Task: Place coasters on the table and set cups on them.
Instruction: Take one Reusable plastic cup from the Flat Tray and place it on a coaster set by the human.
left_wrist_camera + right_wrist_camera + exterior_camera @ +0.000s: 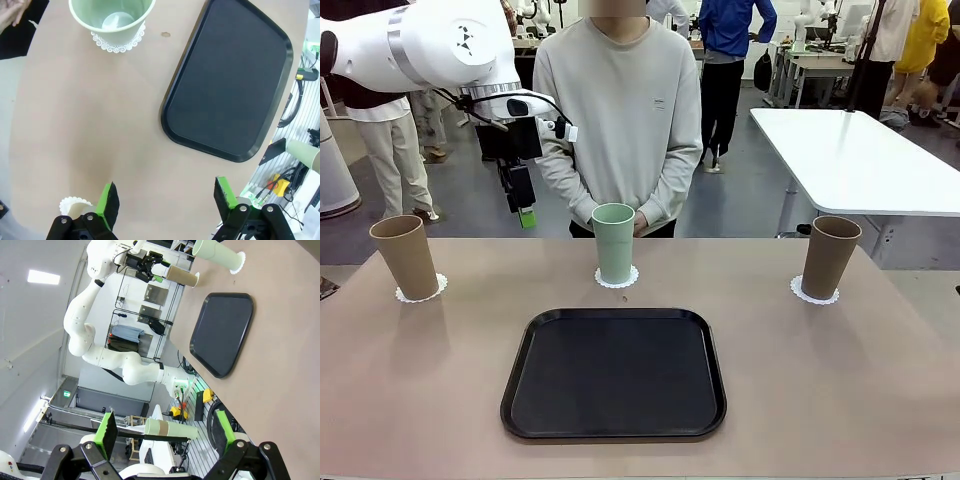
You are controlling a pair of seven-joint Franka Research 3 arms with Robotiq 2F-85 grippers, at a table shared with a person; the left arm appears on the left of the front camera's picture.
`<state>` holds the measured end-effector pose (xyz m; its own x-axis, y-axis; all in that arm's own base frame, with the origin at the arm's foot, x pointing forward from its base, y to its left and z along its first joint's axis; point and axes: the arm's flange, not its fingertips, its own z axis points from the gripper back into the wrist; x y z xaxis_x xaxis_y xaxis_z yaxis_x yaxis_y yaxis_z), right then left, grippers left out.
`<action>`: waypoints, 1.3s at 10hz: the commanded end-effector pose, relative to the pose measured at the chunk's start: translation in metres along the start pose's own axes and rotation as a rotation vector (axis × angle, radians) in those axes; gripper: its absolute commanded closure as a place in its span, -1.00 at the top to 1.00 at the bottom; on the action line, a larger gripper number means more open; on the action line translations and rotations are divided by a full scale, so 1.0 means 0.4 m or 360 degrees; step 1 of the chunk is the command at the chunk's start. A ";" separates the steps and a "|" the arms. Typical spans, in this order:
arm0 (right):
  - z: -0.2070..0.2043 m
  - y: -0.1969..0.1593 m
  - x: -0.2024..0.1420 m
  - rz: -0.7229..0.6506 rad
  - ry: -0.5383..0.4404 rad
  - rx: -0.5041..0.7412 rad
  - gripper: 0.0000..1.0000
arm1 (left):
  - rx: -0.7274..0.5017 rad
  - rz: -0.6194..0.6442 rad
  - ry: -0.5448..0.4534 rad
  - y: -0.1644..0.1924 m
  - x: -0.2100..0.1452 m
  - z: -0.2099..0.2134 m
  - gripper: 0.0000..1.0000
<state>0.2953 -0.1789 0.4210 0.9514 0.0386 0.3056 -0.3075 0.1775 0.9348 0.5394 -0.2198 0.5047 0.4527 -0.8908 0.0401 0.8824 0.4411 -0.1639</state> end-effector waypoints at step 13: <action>-0.002 0.000 -0.004 0.0008 0.0001 0.0012 1.00 | -0.1359 0.1009 -0.1126 0.071 -0.746 0.040 1.00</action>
<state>0.2952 -0.1792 0.4205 0.9516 0.0376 0.3050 -0.3067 0.1770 0.9352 0.4069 0.0334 0.5035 0.9384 -0.2697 0.2159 0.3345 0.5537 -0.7626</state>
